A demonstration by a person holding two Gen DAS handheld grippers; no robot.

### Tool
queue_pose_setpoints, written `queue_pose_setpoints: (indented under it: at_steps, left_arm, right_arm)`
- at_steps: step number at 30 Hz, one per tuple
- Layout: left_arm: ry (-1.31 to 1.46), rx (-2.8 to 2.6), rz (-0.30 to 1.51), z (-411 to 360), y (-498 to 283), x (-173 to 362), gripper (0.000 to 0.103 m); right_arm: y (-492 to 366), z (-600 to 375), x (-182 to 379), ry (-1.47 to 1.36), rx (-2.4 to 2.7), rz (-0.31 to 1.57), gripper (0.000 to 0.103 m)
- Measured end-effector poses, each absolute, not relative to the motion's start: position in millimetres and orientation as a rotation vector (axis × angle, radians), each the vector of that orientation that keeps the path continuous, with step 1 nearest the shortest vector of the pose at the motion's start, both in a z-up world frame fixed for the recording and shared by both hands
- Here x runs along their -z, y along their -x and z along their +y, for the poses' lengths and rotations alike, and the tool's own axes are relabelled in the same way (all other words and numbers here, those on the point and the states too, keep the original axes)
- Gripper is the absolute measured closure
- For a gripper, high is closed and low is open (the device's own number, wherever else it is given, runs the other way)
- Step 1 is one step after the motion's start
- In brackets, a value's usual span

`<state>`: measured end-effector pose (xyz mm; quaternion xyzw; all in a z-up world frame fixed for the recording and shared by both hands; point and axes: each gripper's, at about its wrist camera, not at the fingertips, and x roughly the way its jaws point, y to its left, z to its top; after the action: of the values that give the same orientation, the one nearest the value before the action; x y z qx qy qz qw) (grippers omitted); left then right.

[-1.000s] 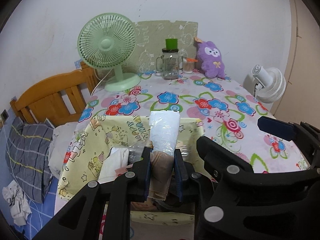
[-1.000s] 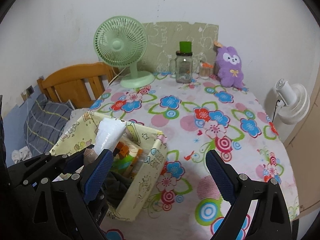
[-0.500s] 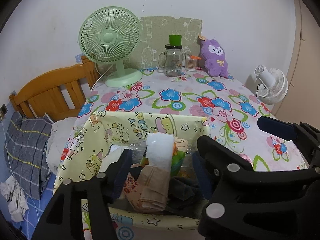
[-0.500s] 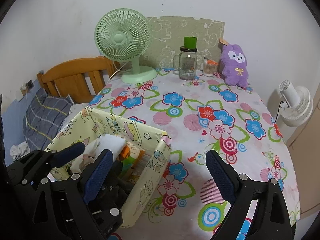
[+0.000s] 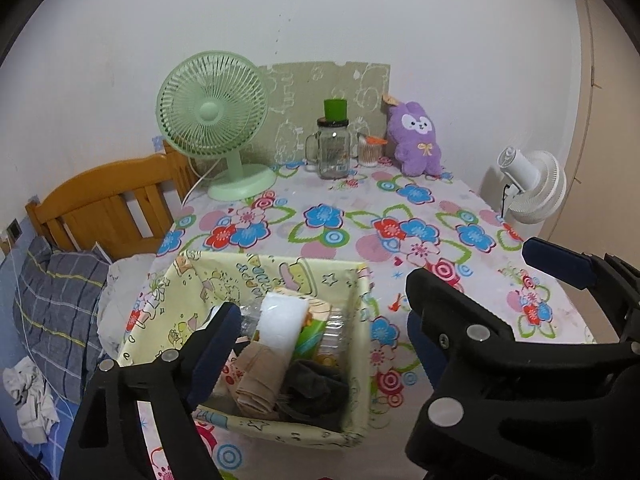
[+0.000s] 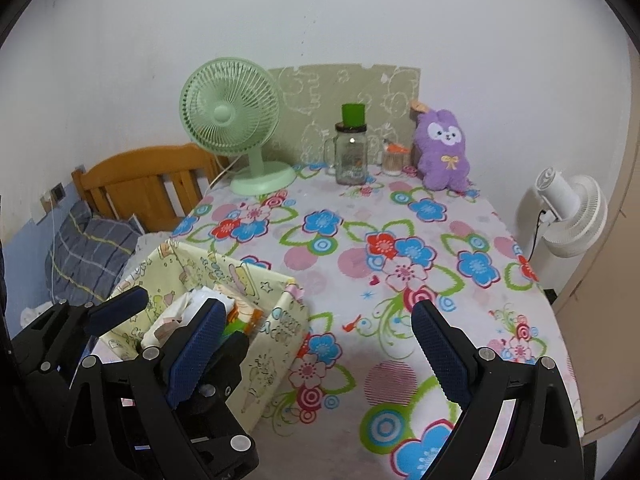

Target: Organize soft objects

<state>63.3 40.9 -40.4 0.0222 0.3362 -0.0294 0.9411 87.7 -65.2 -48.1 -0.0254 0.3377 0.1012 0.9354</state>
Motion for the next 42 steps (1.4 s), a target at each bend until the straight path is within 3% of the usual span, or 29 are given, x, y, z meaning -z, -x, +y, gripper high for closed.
queue_pose_setpoints:
  at_steps: [13, 42]
  left_arm:
    - [-0.059, 0.058, 0.592, 17.4, -35.2, 10.3, 0.004]
    - [-0.023, 0.012, 0.439, 17.2, 24.1, -24.9, 0.0]
  right_arm:
    - [-53.6, -96.5, 15.6, 0.031, -0.17, 0.592, 0.007]
    - [16.2, -159.7, -27.1, 0.036, -0.036, 0.397, 0.001]
